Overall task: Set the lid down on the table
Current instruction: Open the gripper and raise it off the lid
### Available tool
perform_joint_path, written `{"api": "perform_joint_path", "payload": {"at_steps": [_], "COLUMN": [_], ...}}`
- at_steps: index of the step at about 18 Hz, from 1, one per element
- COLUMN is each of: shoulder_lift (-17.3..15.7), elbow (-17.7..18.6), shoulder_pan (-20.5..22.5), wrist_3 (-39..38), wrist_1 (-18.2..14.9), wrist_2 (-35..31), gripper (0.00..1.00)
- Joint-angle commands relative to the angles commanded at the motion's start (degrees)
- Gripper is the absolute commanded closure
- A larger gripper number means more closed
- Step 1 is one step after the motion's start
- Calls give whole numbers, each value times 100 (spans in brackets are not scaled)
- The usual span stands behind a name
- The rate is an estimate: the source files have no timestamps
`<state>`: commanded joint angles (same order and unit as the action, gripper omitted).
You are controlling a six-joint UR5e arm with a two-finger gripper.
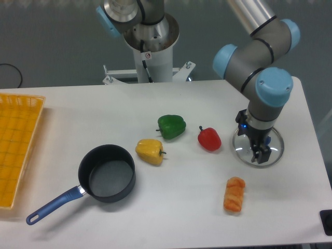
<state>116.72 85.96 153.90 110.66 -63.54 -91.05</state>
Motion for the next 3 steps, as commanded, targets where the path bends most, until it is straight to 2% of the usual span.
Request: {"api": "perform_joint_path", "payload": {"at_steps": [3], "shoulder_lift": [9], "elbow": [0], "shoulder_pan": [-62], "wrist_3": [-26], "wrist_1": [9], "wrist_2": [-80], "gripper": [0]}}
